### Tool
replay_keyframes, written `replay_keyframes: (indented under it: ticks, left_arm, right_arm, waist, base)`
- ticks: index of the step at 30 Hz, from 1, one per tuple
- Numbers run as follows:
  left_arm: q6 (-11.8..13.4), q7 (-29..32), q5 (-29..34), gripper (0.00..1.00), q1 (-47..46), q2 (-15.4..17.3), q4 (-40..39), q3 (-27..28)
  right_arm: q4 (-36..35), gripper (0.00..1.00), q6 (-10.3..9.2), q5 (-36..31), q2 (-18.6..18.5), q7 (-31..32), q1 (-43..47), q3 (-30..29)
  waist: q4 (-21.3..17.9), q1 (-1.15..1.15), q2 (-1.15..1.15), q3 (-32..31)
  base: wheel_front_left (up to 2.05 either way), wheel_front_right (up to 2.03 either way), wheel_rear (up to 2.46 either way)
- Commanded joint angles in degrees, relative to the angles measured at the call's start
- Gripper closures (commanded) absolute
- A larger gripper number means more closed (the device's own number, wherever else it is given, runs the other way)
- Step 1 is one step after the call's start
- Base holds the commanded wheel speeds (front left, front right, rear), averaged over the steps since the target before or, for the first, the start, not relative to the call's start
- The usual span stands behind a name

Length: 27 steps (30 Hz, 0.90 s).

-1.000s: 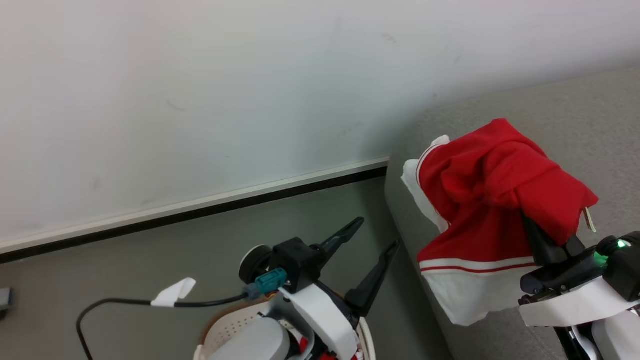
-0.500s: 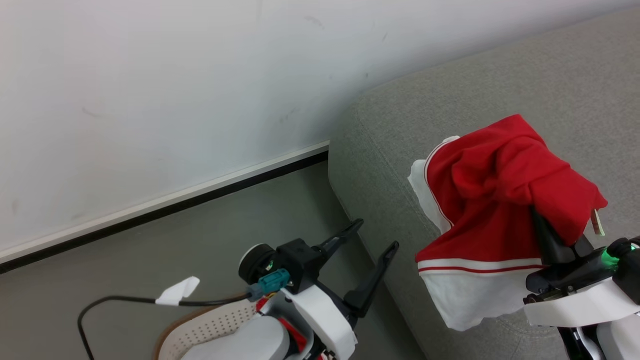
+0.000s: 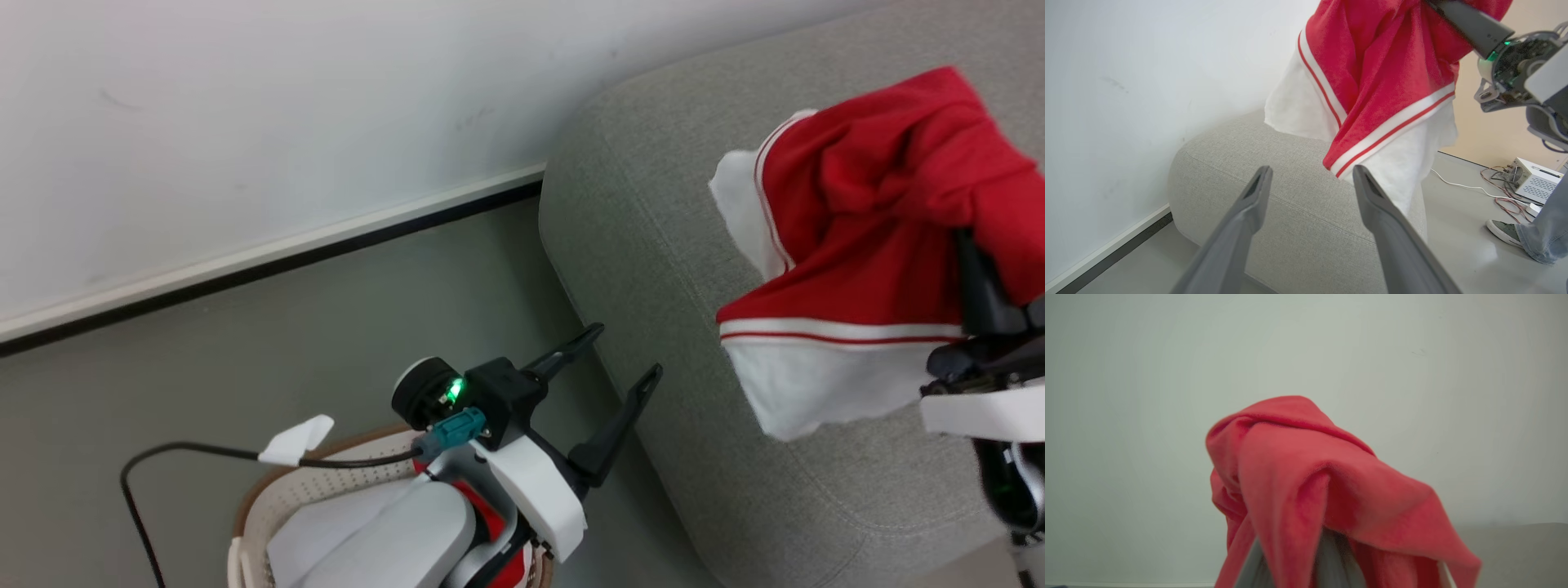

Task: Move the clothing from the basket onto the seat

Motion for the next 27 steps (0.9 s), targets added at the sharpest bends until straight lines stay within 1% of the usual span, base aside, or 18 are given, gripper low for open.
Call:
replay_keyframes:
  ticks: [1,7,11,16,18,22,26,27]
  left_arm:
    - [0.1,0.3,0.3,0.00,-0.7,0.6,-0.3,0.2]
    - [0.4,2.7,2.0,0.00,-3.9,2.2,-2.0,0.1]
    - [0.5,4.4,3.1,0.00,-6.1,3.1,-3.5,0.2]
    - [1.1,5.5,4.0,0.00,-8.6,3.8,-5.0,0.6]
    - [1.5,5.9,3.8,0.00,-9.1,3.8,-5.5,0.8]
    - [2.3,6.2,3.7,0.00,-9.2,4.2,-6.3,1.3]
    - [2.9,6.1,3.9,0.00,-9.1,4.5,-6.9,1.5]
    - [3.0,6.1,3.9,0.00,-9.2,4.6,-7.1,1.6]
  right_arm:
    - [0.2,1.00,-0.15,0.5,-0.4,0.0,-1.3,-0.6]
    - [2.8,1.00,-0.15,1.8,-2.5,0.0,-8.2,-5.1]
    - [6.3,1.00,-0.15,4.5,-5.4,0.0,-13.4,-8.0]
    - [11.7,1.00,-0.15,5.7,-8.8,0.0,-18.9,-10.9]
    - [15.2,1.00,-0.15,5.7,-10.7,0.0,-20.7,-10.4]
    - [21.9,1.00,-0.15,8.0,-14.3,0.0,-25.4,-10.5]
    - [29.1,1.00,-0.15,9.8,-17.8,0.0,-29.7,-9.3]
    - [31.2,1.00,-0.15,9.7,-18.7,0.0,-30.5,-8.2]
  waist:
    - [1.5,0.00,0.00,2.7]
    - [4.0,0.00,0.00,10.1]
    - [5.6,0.00,0.00,14.7]
    - [7.7,0.00,0.00,19.8]
    - [8.6,0.00,0.00,21.5]
    - [10.1,0.00,0.00,24.0]
    - [11.6,0.00,0.00,25.9]
    - [12.0,0.00,0.00,26.4]
  base:
    - [0.00,0.00,0.00]
    - [0.00,0.00,0.00]
    - [0.00,0.00,0.00]
    - [0.00,0.00,0.00]
    - [0.00,0.00,0.00]
    - [0.00,0.00,0.00]
    - [0.00,0.00,0.00]
    - [0.00,0.00,0.00]
